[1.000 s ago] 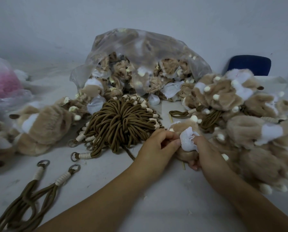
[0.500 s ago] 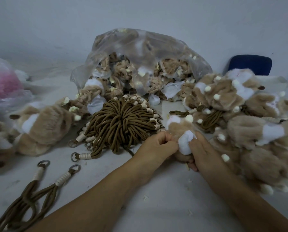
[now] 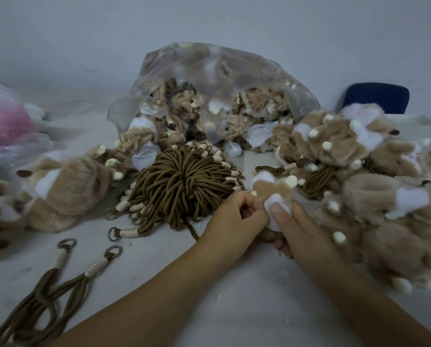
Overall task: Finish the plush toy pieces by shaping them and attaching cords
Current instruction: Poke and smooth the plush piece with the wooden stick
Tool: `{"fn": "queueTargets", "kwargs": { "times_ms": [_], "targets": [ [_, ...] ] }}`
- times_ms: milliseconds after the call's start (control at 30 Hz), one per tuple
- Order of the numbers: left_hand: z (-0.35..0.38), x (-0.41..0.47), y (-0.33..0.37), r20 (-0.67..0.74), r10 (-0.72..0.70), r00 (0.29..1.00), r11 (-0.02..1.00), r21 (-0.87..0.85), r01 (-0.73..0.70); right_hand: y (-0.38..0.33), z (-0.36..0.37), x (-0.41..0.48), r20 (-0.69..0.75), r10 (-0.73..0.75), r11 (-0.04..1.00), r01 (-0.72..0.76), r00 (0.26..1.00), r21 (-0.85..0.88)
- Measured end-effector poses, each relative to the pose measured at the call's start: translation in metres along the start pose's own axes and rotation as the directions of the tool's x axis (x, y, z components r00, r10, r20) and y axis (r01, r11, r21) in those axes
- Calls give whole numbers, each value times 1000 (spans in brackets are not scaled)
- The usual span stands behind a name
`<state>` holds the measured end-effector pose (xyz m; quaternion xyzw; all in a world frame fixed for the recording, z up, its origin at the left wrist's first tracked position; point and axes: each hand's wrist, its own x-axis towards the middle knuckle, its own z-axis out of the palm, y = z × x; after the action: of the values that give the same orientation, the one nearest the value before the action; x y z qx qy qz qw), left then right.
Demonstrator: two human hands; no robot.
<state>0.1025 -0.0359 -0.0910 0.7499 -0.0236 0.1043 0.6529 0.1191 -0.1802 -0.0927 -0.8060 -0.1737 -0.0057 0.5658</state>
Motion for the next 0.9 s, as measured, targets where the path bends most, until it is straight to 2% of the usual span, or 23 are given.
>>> {"fn": "queueTargets", "kwargs": {
  "times_ms": [100, 300, 400, 467, 567, 700, 767, 833, 900],
  "targets": [
    [1, -1, 0, -2, 41, 999, 999, 5, -41, -4, -2, 0, -2, 35, 995, -35, 999, 91],
    [1, -1, 3, 64, -77, 995, 983, -164, 86, 2, -5, 6, -10, 32, 994, -30, 999, 104],
    [-1, -2, 6, 150, -78, 986, 976, -192, 106, 4, -6, 6, -10, 36, 996, -35, 999, 88],
    [-1, -3, 7, 170, -87, 982, 985, -135, 111, 5, -5, 7, -16, 48, 996, -46, 999, 79],
    [0, -3, 6, 120, -65, 991, 998, 9, 64, 4, -5, 7, -9, 44, 995, -43, 999, 93],
    [-1, -4, 4, 82, -12, 997, 999, 39, 8, 3, -6, 7, 4, 21, 997, -22, 1000, 80],
    [-2, -4, 6, 103, 24, 994, 993, 115, -36, 4, -7, 7, -2, 29, 995, -29, 1000, 91],
    [-3, -5, 9, 128, 92, 987, 960, 254, -123, 6, -8, 7, 6, 39, 994, -40, 999, 98],
    [-5, -6, 12, 161, 180, 971, 878, 418, -232, 7, -8, 7, 6, 41, 996, -42, 999, 74]
  ]
}}
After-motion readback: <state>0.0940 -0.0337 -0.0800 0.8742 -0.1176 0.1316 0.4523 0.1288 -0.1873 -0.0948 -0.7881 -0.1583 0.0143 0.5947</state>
